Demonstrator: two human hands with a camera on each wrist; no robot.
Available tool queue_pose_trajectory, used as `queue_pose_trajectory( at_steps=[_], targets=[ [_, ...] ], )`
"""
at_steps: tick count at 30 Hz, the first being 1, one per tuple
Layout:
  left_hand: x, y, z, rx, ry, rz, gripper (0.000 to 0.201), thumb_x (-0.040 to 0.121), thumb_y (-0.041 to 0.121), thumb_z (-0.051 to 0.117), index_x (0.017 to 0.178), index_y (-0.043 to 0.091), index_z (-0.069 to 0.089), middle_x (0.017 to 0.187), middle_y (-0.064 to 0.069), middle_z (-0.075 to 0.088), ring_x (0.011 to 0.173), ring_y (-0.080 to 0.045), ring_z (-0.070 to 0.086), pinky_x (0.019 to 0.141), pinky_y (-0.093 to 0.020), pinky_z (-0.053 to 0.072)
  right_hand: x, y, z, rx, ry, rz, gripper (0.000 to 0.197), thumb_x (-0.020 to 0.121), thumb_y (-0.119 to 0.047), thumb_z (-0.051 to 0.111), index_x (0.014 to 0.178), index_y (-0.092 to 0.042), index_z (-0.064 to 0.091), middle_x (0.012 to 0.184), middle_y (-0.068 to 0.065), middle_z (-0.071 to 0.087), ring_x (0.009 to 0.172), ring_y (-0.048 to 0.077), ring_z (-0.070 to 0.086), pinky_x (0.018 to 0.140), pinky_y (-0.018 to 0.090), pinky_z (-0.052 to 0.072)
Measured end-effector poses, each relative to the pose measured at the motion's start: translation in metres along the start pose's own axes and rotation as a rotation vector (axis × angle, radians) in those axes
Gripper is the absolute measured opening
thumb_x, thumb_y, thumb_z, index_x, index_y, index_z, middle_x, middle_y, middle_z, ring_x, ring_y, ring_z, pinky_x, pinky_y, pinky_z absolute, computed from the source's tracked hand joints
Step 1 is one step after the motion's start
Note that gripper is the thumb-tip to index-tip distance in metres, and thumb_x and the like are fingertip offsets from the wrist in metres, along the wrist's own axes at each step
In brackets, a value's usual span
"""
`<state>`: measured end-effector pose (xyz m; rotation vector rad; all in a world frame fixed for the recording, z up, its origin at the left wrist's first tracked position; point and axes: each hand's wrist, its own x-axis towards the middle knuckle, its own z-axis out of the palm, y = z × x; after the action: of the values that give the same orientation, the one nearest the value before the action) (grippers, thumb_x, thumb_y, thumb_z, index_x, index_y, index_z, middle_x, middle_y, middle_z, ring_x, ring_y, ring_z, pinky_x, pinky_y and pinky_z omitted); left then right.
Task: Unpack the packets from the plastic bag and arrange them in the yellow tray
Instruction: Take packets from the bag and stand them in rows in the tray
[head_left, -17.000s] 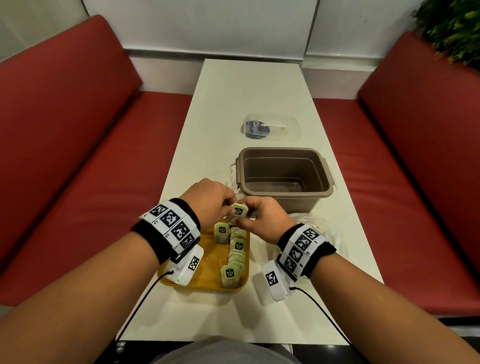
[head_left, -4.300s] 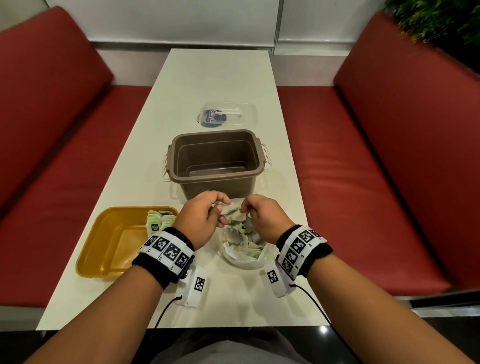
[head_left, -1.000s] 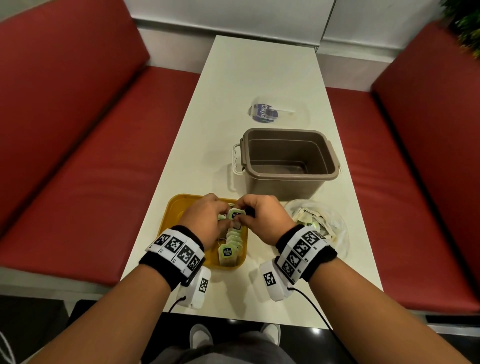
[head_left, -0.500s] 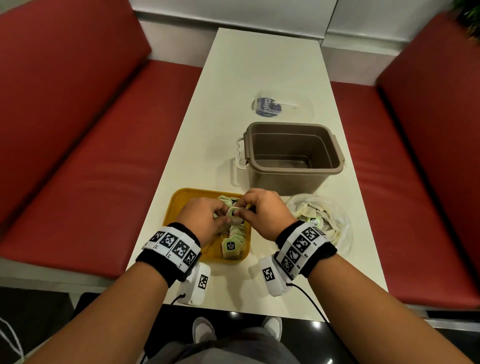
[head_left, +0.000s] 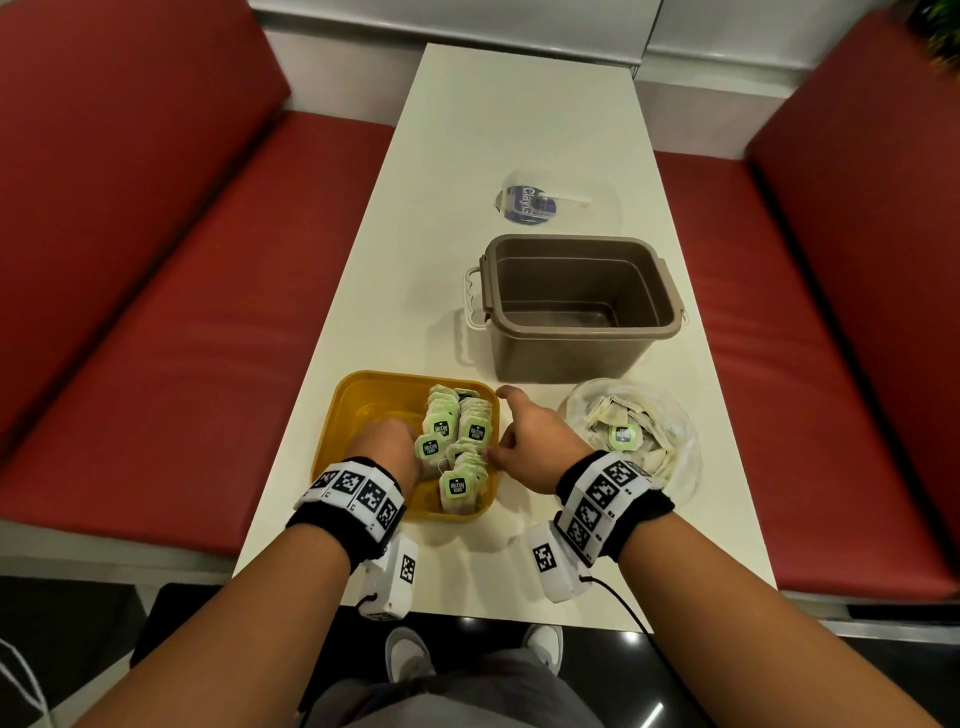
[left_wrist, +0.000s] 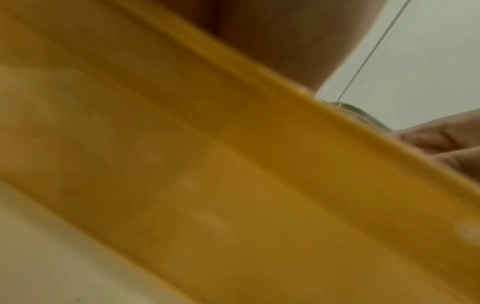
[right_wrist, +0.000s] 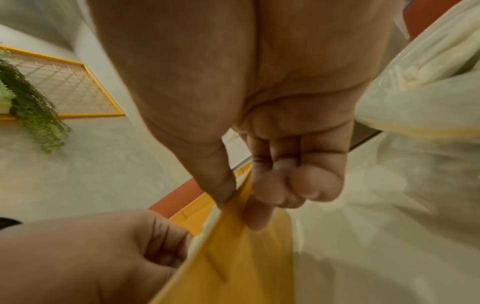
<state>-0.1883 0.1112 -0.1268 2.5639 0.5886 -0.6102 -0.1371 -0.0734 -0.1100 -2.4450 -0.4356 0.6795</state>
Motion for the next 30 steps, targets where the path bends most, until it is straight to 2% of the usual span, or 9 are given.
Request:
queue_pose_trajectory(
  at_steps=[2, 6, 9, 12, 17, 20, 23, 27, 30],
  targets=[
    [0.0, 0.003, 0.001, -0.018, 0.031, 0.001, 0.01, 0.087, 0.023, 0.068, 0.09, 0.014, 0.068, 0.087, -0.005, 0.068, 0.082, -0.026, 0.064, 0.065, -0.03, 0.047, -0.002, -0.002, 0.0, 0.035, -0.01, -0.008, 0.07, 0.089, -0.021, 0.065, 0.147, -0.02, 0.027, 0.102, 0.009, 0.071, 0.093, 0.024, 0.067, 0.085, 0.036, 0.053],
    [0.002, 0.007, 0.006, -0.136, 0.054, -0.011, 0.016, 0.079, 0.026, 0.075, 0.087, 0.02, 0.062, 0.084, -0.003, 0.069, 0.081, -0.025, 0.065, 0.075, -0.034, 0.055, -0.006, -0.006, -0.001, 0.081, -0.032, -0.013, 0.066, 0.09, -0.018, 0.063, 0.146, -0.022, 0.027, 0.106, 0.013, 0.07, 0.094, 0.031, 0.068, 0.079, 0.037, 0.055],
    [0.001, 0.01, 0.008, -0.053, 0.032, 0.008, 0.013, 0.083, 0.033, 0.069, 0.086, 0.023, 0.062, 0.088, -0.005, 0.069, 0.077, -0.024, 0.061, 0.067, -0.03, 0.05, -0.006, -0.005, -0.001, 0.078, -0.039, -0.013, 0.067, 0.091, -0.019, 0.062, 0.148, -0.023, 0.026, 0.106, 0.014, 0.07, 0.09, 0.031, 0.067, 0.079, 0.039, 0.056],
    [0.003, 0.015, 0.006, -0.002, 0.047, 0.027, 0.013, 0.091, 0.025, 0.057, 0.085, 0.018, 0.064, 0.093, -0.01, 0.068, 0.074, -0.027, 0.055, 0.065, -0.028, 0.043, -0.006, -0.004, -0.001, 0.072, -0.046, -0.025, 0.068, 0.092, -0.02, 0.061, 0.149, -0.022, 0.024, 0.102, 0.013, 0.071, 0.077, 0.023, 0.062, 0.076, 0.038, 0.055],
    [0.005, 0.022, 0.001, 0.032, 0.059, 0.026, 0.015, 0.095, 0.017, 0.052, 0.092, 0.01, 0.066, 0.099, -0.013, 0.068, 0.091, -0.033, 0.063, 0.07, -0.031, 0.046, -0.005, -0.003, -0.001, 0.065, -0.052, -0.038, 0.069, 0.091, -0.018, 0.062, 0.149, -0.021, 0.024, 0.094, 0.011, 0.071, 0.068, 0.018, 0.06, 0.072, 0.036, 0.055],
    [0.007, 0.021, 0.002, 0.063, 0.052, 0.043, 0.011, 0.092, 0.02, 0.058, 0.094, 0.011, 0.065, 0.097, -0.012, 0.068, 0.089, -0.031, 0.063, 0.067, -0.031, 0.046, -0.004, -0.001, -0.001, 0.071, -0.058, -0.039, 0.068, 0.092, -0.019, 0.062, 0.149, -0.021, 0.024, 0.091, 0.009, 0.072, 0.062, 0.012, 0.058, 0.068, 0.032, 0.052],
    [0.008, 0.015, 0.001, 0.053, 0.076, -0.009, 0.023, 0.08, 0.032, 0.074, 0.093, 0.017, 0.065, 0.089, -0.006, 0.068, 0.079, -0.026, 0.061, 0.063, -0.031, 0.049, -0.004, 0.0, -0.003, 0.085, -0.076, -0.038, 0.067, 0.093, -0.017, 0.061, 0.149, -0.023, 0.024, 0.083, 0.005, 0.071, 0.051, 0.002, 0.058, 0.055, 0.022, 0.047],
    [0.004, 0.011, -0.005, 0.074, 0.056, -0.022, 0.012, 0.081, 0.028, 0.073, 0.086, 0.018, 0.07, 0.087, -0.005, 0.07, 0.082, -0.024, 0.065, 0.068, -0.031, 0.053, -0.005, -0.002, -0.005, 0.134, -0.094, -0.029, 0.068, 0.093, -0.014, 0.061, 0.149, -0.025, 0.024, 0.086, 0.005, 0.068, 0.041, -0.001, 0.057, 0.044, 0.02, 0.047],
    [0.001, 0.013, 0.0, 0.086, 0.018, 0.034, 0.015, 0.087, 0.03, 0.07, 0.097, 0.02, 0.073, 0.097, -0.004, 0.071, 0.093, -0.024, 0.065, 0.08, -0.029, 0.052, -0.006, -0.002, -0.005, 0.132, -0.093, -0.035, 0.067, 0.094, -0.014, 0.06, 0.149, -0.025, 0.024, 0.082, 0.004, 0.068, 0.04, -0.002, 0.056, 0.044, 0.021, 0.047]
  ],
)
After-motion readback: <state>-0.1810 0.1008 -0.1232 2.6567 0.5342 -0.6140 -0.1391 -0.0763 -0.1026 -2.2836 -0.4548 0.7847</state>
